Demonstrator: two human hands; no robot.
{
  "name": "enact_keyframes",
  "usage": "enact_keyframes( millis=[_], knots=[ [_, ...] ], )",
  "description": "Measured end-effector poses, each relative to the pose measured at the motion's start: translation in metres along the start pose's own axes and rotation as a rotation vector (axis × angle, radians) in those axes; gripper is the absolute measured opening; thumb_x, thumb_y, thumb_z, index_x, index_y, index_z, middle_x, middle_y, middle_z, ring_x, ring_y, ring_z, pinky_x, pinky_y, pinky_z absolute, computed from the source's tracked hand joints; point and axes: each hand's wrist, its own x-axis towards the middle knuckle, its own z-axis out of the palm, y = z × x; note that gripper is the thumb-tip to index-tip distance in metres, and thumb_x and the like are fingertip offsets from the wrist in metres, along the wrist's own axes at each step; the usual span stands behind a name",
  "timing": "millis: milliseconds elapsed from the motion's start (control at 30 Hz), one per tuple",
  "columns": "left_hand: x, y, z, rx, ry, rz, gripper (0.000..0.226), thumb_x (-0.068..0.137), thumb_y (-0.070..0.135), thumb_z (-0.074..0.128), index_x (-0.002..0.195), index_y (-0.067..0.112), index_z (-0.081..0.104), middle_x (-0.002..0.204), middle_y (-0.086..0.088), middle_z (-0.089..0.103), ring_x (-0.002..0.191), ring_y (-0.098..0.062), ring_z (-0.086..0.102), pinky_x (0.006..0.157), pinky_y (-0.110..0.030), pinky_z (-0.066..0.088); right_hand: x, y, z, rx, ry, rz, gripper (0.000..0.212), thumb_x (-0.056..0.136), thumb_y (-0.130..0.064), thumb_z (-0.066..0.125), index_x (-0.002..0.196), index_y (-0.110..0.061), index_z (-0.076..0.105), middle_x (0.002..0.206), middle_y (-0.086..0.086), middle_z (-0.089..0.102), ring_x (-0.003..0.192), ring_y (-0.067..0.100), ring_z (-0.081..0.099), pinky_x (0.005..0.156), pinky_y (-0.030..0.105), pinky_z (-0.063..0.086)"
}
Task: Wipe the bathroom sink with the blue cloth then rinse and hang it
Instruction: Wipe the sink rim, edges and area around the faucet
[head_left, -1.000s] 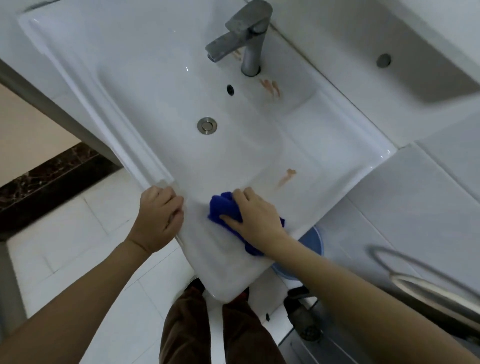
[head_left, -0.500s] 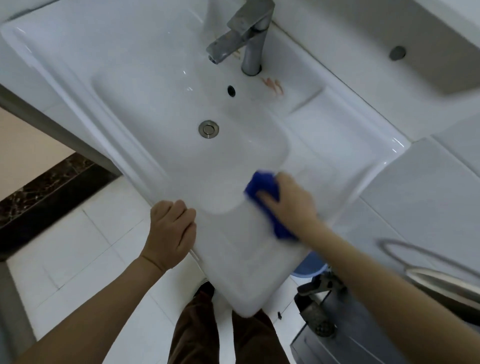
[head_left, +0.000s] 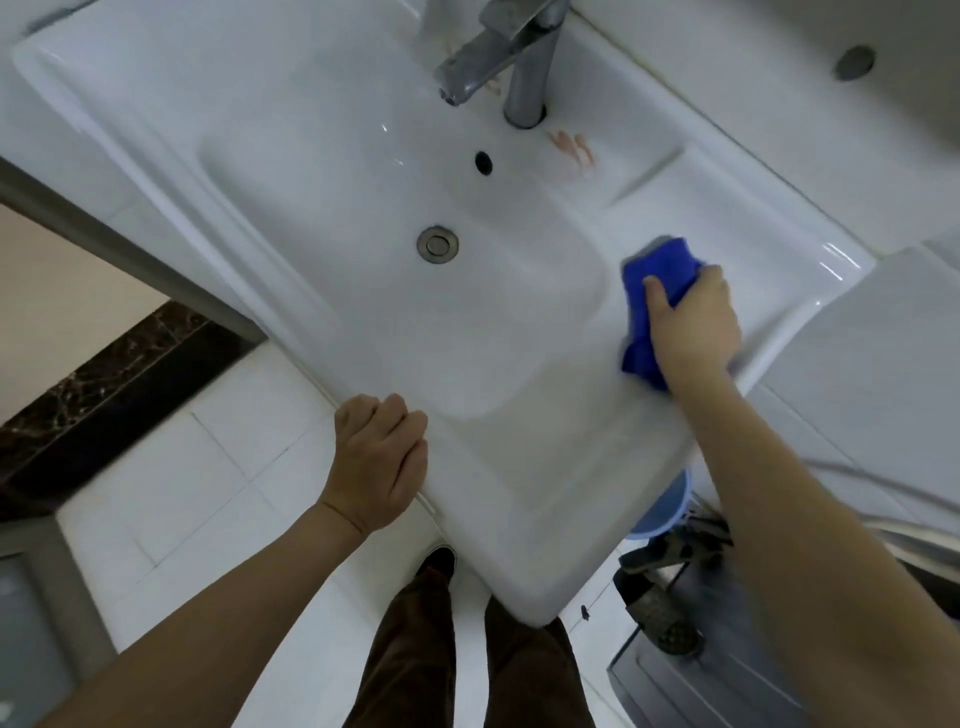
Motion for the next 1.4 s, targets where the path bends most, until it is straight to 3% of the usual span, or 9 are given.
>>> enact_keyframes(
  millis=[100,267,467,533,733,933,1000,1200,1400],
  knots=[
    [0.001,0.000,0.000,-0.009,-0.014,0.004,0.021,0.086,0.016,0.042,0.075,0.005,0.057,0.073,-0.007,0.048,0.075,-0.022,0.034,0.077,-0.031,0.022,-0.031,-0.014,0.014,0.037,-0.013,-0.028,0.048,0.094,-0.047,0.052,0.121,-0.008,0.046,0.119,0.012,0.057,0.095,0.036,0.061,0.074,0.037,0.041],
    [0.000,-0.002,-0.001,-0.010,-0.042,0.022,0.015,0.087,0.016,0.042,0.079,0.009,0.052,0.073,-0.008,0.048,0.074,-0.023,0.034,0.073,-0.034,0.025,-0.167,-0.013,0.022,-0.046,-0.466,-0.520,0.043,0.092,-0.056,0.053,0.111,-0.018,0.044,0.106,0.000,0.058,0.083,0.024,0.061,0.069,0.035,0.048],
    [0.002,0.000,0.000,0.001,-0.009,0.006,0.020,0.086,0.014,0.041,0.074,0.007,0.055,0.072,-0.005,0.048,0.075,-0.023,0.035,0.076,-0.032,0.022,0.003,0.002,0.000,0.011,0.025,0.023,0.052,0.094,-0.046,0.053,0.126,-0.006,0.046,0.123,0.016,0.059,0.103,0.039,0.061,0.078,0.037,0.042],
    [0.001,0.001,0.000,-0.009,-0.010,0.004,0.020,0.086,0.015,0.041,0.075,0.007,0.056,0.072,-0.006,0.048,0.074,-0.023,0.035,0.076,-0.032,0.023,-0.009,-0.010,0.006,0.003,0.040,0.038,0.051,0.094,-0.047,0.052,0.123,-0.004,0.047,0.120,0.018,0.059,0.101,0.040,0.061,0.078,0.040,0.044],
    [0.001,0.000,-0.001,-0.014,-0.037,0.023,0.020,0.088,0.016,0.040,0.077,0.007,0.054,0.073,-0.008,0.048,0.074,-0.023,0.034,0.072,-0.034,0.027,-0.153,-0.016,0.009,-0.100,-0.559,-0.579,0.044,0.093,-0.053,0.053,0.111,-0.013,0.047,0.109,0.006,0.061,0.092,0.029,0.061,0.069,0.032,0.038],
    [0.001,0.002,-0.001,0.008,-0.002,0.006,0.021,0.085,0.012,0.041,0.075,0.004,0.058,0.072,-0.007,0.050,0.074,-0.024,0.035,0.076,-0.031,0.021,0.018,0.001,-0.009,-0.067,0.027,-0.019,0.054,0.096,-0.046,0.050,0.128,-0.003,0.043,0.129,0.017,0.054,0.102,0.041,0.061,0.071,0.038,0.039],
    [0.002,0.002,-0.001,0.002,-0.002,0.008,0.021,0.086,0.012,0.042,0.076,0.004,0.059,0.072,-0.008,0.050,0.074,-0.024,0.036,0.076,-0.031,0.022,-0.006,-0.015,0.004,-0.045,0.014,-0.026,0.049,0.096,-0.045,0.050,0.121,-0.003,0.045,0.122,0.016,0.057,0.096,0.039,0.062,0.068,0.035,0.035],
    [0.000,0.000,0.000,0.009,-0.034,0.016,0.024,0.090,0.014,0.039,0.074,0.005,0.056,0.071,-0.010,0.050,0.074,-0.025,0.035,0.071,-0.036,0.028,-0.169,-0.026,0.021,-0.033,-0.514,-0.503,0.046,0.094,-0.052,0.052,0.117,-0.013,0.045,0.111,0.005,0.060,0.089,0.028,0.062,0.074,0.037,0.047],
    [-0.001,0.002,0.000,0.011,0.000,-0.005,0.025,0.089,0.014,0.037,0.075,0.004,0.056,0.072,-0.008,0.048,0.076,-0.024,0.034,0.076,-0.032,0.022,0.000,0.005,-0.002,-0.029,-0.036,-0.073,0.053,0.094,-0.047,0.052,0.125,-0.004,0.045,0.125,0.018,0.056,0.103,0.041,0.059,0.077,0.041,0.041]
  ],
)
